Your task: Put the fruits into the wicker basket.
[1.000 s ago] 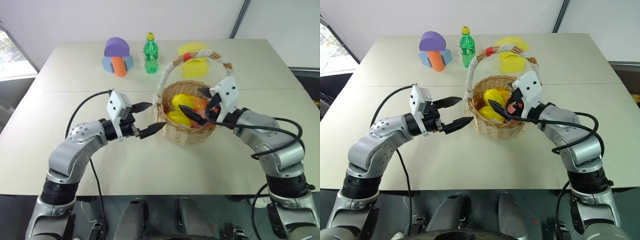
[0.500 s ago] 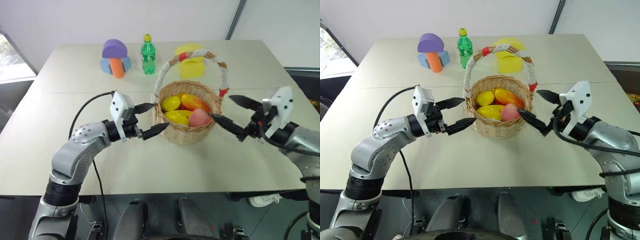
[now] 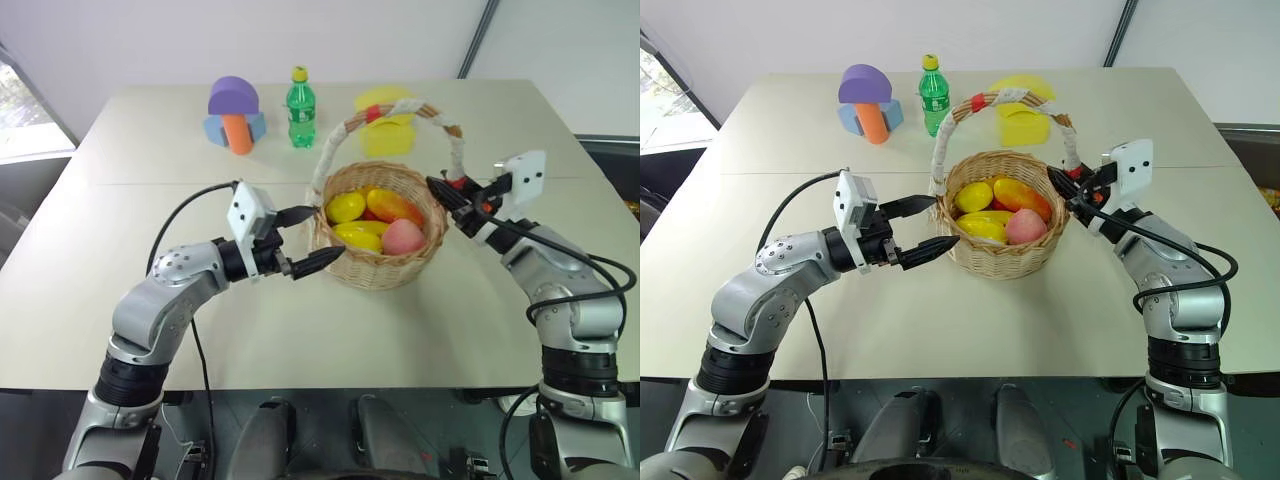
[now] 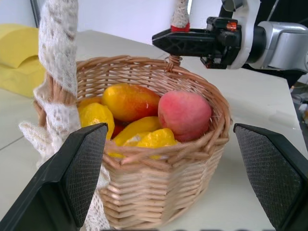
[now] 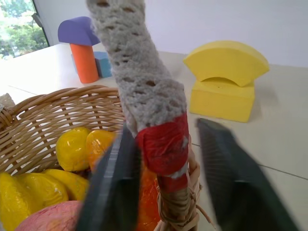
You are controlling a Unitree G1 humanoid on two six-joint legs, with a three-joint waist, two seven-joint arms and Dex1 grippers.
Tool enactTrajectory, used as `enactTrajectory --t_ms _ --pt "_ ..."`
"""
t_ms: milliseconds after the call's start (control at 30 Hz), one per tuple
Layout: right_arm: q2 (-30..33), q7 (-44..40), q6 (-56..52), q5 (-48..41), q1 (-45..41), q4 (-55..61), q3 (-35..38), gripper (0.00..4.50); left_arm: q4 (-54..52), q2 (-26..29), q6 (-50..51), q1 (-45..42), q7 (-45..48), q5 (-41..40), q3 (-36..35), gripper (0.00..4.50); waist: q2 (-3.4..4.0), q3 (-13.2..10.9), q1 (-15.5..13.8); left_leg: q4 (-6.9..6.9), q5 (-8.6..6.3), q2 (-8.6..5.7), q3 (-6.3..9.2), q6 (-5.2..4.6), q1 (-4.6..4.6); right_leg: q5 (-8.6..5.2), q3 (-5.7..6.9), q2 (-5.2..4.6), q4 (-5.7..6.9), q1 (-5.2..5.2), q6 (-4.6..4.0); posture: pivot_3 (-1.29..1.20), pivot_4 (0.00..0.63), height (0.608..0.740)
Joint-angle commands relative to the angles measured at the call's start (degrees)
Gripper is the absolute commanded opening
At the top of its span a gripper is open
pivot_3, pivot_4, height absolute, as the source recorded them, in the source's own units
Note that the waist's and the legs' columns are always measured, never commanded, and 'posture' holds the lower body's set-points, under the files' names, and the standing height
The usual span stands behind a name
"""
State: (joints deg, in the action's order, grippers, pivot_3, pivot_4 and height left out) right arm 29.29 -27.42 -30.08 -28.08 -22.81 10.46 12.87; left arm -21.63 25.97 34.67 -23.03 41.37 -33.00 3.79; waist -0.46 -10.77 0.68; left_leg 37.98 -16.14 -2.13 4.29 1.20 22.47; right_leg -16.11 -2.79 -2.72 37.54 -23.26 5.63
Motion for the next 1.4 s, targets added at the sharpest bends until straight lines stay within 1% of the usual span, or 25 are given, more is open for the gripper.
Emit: enactTrajectory --t_ms 33,200,400,533,633,700,767,833,933,1000,1100,1200,1233,1300,1333,1400 --pt "0.1 0.8 1.5 -0.8 -0.6 3.7 2.2 0.01 -2.2 -0.1 -0.8 -0.1 -0.1 0.1 0.0 4.50 0.02 0.0 0.0 0.00 0.00 0.01 0.00 0.00 0.00 0.00 -0.01 0.01 0.00 0.00 0.00 0.00 0.150 0.740" --pt "2.2 4.8 2.7 0.8 -1.1 3.3 7.6 0.01 -1.7 -0.6 -1.1 -0.6 0.2 0.2 0.5 4.50 0.02 0.0 0.1 0.00 0.00 0.02 -0.01 0.00 0.00 0.00 -0.01 0.02 0.01 -0.02 0.00 0.00 0.150 0.740" --pt "6.6 13.7 7.5 7.5 -4.4 -7.5 14.9 0.01 -1.0 -1.2 -1.6 -1.0 0.4 0.5 1.0 4.50 0.02 0.0 0.0 0.00 0.00 -0.02 -0.04 0.00 0.01 0.00 0.00 0.01 0.01 -0.01 0.00 0.00 0.150 0.740" --pt "8.8 17.9 11.2 12.6 -5.8 -16.5 15.3 0.01 -0.6 -2.2 -2.1 -1.2 0.2 0.9 1.7 4.50 0.02 0.0 0.1 -0.01 0.00 -0.01 -0.08 0.00 0.01 0.00 -0.01 0.04 0.01 -0.01 0.00 0.00 0.150 0.740" --pt "8.8 19.3 13.6 13.6 -6.9 -20.9 15.5 0.01 -0.6 -2.6 -2.4 -1.2 0.0 1.1 1.8 4.50 0.08 0.0 0.5 -0.01 0.00 0.05 -0.18 0.00 -0.03 0.00 -0.07 0.08 0.03 -0.03 0.00 0.00 0.150 0.740" --pt "8.1 18.9 14.2 12.8 -6.9 -22.3 15.9 0.01 -0.5 -2.7 -2.6 -1.1 0.0 1.3 1.8 4.50 0.11 0.0 0.6 -0.02 0.01 0.09 -0.28 -0.01 -0.05 0.00 -0.14 0.13 0.09 -0.08 0.00 0.00 0.150 0.740" --pt "7.8 18.5 14.5 12.1 -6.5 -22.6 16.1 1.07 -0.6 -2.8 -2.7 -1.0 0.0 1.4 1.8 4.50 0.13 0.0 0.6 -0.02 0.01 0.09 -0.37 -0.01 -0.09 0.00 -0.20 0.13 0.17 -0.10 0.00 0.00 0.150 0.740" --pt "7.8 18.6 15.0 12.3 -5.6 -22.0 16.0 1.86 -0.8 -2.7 -2.7 -0.7 -0.1 1.4 1.7 4.50 0.13 0.0 0.4 0.00 0.01 0.09 -0.38 -0.01 -0.09 0.00 -0.20 0.15 0.18 -0.09 0.00 0.00 0.150 0.740" --pt "8.0 19.8 15.5 12.9 -3.7 -19.3 16.8 3.43 -0.7 -2.5 -2.9 -0.1 -0.1 1.5 1.2 4.50 0.13 0.0 0.3 0.01 0.01 0.07 -0.38 -0.01 -0.09 0.00 -0.20 0.15 0.19 -0.09 0.00 0.00 0.150 0.740" --pt "8.5 18.9 15.5 12.0 -0.4 -15.1 18.7 3.43 0.0 -2.3 -3.1 0.5 -0.7 1.4 0.0 4.50 0.13 0.0 0.1 0.01 0.00 0.07 -0.37 -0.03 -0.08 0.00 -0.20 0.13 0.19 -0.09 0.00 0.00 0.150 0.740" --pt "8.7 15.4 15.5 9.3 5.5 -9.7 21.4 3.43 0.6 -1.0 -3.5 2.3 -0.7 1.8 -1.5 4.50 0.13 0.0 0.0 0.00 -0.03 0.07 -0.34 -0.08 -0.05 0.00 -0.19 0.12 0.18 -0.09 0.00 0.00 0.150 0.740" --pt "8.8 10.2 15.6 5.9 11.3 -5.2 23.4 3.43 1.4 1.2 -4.1 4.7 -0.5 2.5 -3.4 4.50 0.13 0.0 0.2 0.01 -0.05 0.06 -0.35 -0.10 -0.06 0.00 -0.20 0.09 0.17 -0.07 0.00 0.00 0.150 0.740" --pt "8.8 7.0 15.0 3.5 13.5 -3.2 23.6 3.43 1.8 2.1 -4.3 5.8 -0.2 2.2 -5.0 4.50 0.14 0.0 0.3 0.01 -0.05 0.08 -0.36 -0.10 -0.09 0.00 -0.21 0.09 0.17 -0.07 0.00 0.00 0.150 0.740" --pt "9.1 1.1 14.6 0.5 17.3 0.2 22.6 3.43 2.8 3.4 -4.9 7.3 0.0 2.1 -7.5 4.50 0.14 0.0 0.6 0.00 -0.05 0.11 -0.37 -0.10 -0.13 0.00 -0.21 0.11 0.18 -0.05 0.00 0.00 0.150 0.740" --pt "9.4 -2.1 14.5 -0.3 19.6 2.1 21.0 3.43 3.7 4.0 -5.4 8.2 0.2 2.1 -9.0 4.50 0.15 0.0 0.6 0.00 -0.05 0.14 -0.38 -0.10 -0.18 0.00 -0.22 0.13 0.18 -0.02 0.00 0.00 0.150 0.740" --pt "9.6 -5.2 14.0 -0.7 22.1 5.0 18.3 3.43 5.3 4.9 -6.2 9.5 0.3 2.6 -10.4 4.50 0.16 0.0 0.6 0.00 -0.05 0.17 -0.38 -0.10 -0.25 -0.01 -0.21 0.16 0.20 0.04 0.00 0.00 0.150 0.740"
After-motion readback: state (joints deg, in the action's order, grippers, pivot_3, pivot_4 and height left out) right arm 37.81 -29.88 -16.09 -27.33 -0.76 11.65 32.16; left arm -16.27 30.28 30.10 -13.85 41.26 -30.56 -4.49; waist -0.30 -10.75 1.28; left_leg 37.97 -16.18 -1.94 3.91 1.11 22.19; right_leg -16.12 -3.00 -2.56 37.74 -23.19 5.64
